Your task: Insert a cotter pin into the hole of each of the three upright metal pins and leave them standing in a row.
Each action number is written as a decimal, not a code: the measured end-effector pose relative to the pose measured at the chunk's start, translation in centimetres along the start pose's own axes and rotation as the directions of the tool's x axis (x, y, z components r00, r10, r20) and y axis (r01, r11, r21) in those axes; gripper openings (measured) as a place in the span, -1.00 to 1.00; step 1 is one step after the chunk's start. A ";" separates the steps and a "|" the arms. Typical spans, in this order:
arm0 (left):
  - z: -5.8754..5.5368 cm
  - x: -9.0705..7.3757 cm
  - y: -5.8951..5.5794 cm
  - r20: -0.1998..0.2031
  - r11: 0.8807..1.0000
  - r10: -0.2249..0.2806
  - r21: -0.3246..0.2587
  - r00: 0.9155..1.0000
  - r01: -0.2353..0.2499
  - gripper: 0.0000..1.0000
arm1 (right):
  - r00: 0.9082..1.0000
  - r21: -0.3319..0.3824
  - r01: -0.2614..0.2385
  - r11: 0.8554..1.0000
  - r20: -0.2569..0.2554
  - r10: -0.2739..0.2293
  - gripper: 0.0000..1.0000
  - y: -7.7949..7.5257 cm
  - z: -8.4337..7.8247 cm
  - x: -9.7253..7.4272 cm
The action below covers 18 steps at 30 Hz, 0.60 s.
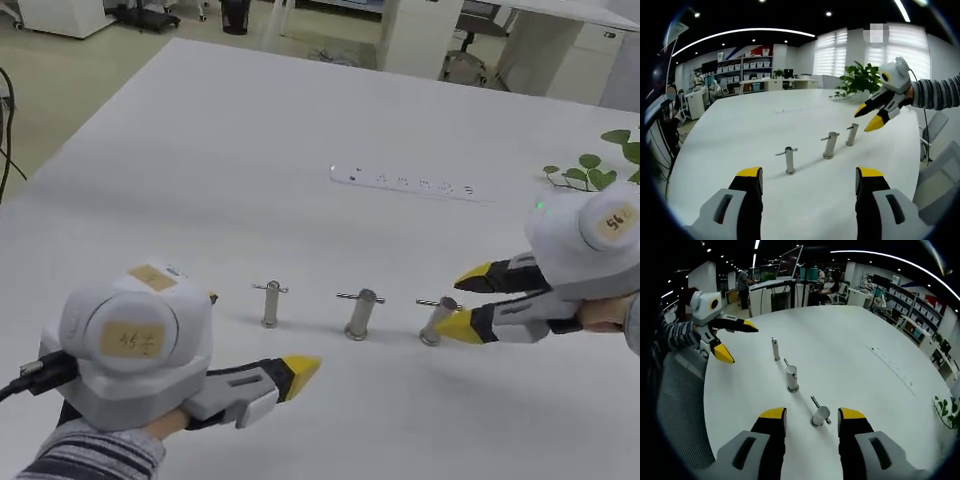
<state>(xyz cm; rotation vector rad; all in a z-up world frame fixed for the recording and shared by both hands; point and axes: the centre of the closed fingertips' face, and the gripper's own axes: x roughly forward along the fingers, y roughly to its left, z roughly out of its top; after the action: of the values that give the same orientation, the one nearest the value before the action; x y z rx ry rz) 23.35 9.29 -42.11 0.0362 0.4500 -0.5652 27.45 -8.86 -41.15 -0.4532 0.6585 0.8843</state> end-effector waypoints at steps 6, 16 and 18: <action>0.0 0.0 0.0 0.006 1.000 0.013 -0.002 1.000 -0.013 0.55 | 0.985 0.142 0.083 0.986 0.137 -0.103 -0.24 0.8 0.7 -1.5; 0.2 0.1 0.4 0.018 0.999 0.031 -0.013 0.999 -0.031 0.70 | 0.935 0.307 0.162 0.938 0.256 -0.246 0.10 2.3 0.8 -2.7; 0.1 0.1 0.3 0.013 1.000 0.029 -0.012 0.999 -0.029 0.72 | 0.921 0.304 0.205 0.931 0.262 -0.288 0.10 2.2 0.6 -2.7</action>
<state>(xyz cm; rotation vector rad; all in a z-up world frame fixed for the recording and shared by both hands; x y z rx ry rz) 23.61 9.46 -42.12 0.0278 0.4395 -0.5337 24.58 -8.80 -39.05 -0.1432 0.4178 0.5920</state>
